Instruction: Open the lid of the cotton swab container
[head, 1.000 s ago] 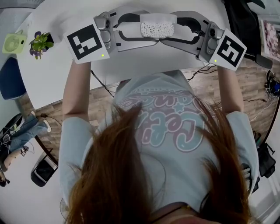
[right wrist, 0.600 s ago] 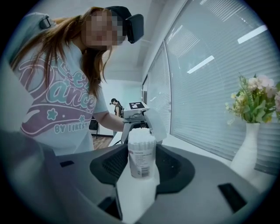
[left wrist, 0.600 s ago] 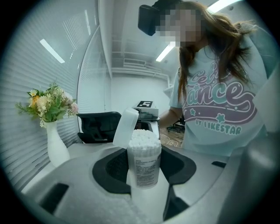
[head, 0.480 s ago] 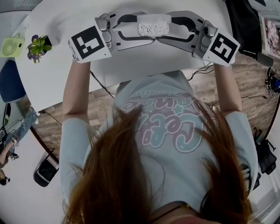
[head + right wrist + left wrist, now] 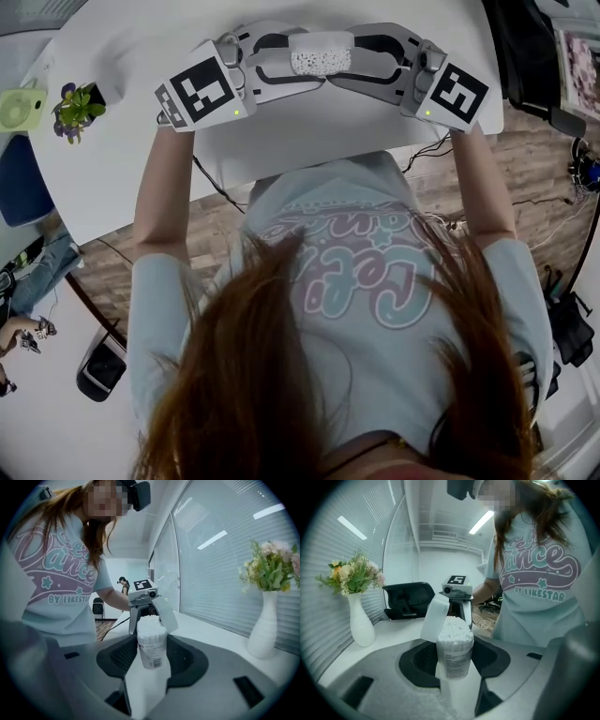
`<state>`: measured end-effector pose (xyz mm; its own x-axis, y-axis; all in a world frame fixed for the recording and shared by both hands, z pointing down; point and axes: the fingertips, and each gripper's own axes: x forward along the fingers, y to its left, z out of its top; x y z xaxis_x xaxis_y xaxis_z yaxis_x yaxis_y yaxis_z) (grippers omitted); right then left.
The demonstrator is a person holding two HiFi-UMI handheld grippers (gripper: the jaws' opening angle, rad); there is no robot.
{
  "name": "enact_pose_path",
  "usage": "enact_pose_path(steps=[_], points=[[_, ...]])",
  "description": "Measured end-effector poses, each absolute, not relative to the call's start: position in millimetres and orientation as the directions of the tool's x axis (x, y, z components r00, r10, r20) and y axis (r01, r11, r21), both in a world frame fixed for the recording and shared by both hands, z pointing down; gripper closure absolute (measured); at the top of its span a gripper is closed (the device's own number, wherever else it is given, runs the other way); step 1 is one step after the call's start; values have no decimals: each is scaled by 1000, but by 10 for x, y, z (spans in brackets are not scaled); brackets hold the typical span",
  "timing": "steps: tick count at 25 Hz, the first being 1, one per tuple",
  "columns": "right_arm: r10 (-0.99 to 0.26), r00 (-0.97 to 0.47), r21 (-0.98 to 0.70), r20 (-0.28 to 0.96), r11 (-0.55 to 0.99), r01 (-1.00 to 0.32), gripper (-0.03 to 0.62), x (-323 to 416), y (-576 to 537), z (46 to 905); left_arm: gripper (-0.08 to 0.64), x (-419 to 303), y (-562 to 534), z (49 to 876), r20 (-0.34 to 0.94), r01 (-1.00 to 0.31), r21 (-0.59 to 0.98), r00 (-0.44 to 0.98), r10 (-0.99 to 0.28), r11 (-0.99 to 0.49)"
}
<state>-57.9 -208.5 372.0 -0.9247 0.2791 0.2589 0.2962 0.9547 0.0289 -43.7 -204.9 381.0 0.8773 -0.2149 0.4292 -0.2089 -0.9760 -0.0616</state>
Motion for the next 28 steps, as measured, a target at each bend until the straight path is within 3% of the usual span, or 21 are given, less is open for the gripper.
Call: enact_pose_path(steps=[28], points=[[230,-889,-26,395,970,240,394,-640,-2159,4295,374,-505,-2116,4397,508,-235,-26,834,-215,-972]])
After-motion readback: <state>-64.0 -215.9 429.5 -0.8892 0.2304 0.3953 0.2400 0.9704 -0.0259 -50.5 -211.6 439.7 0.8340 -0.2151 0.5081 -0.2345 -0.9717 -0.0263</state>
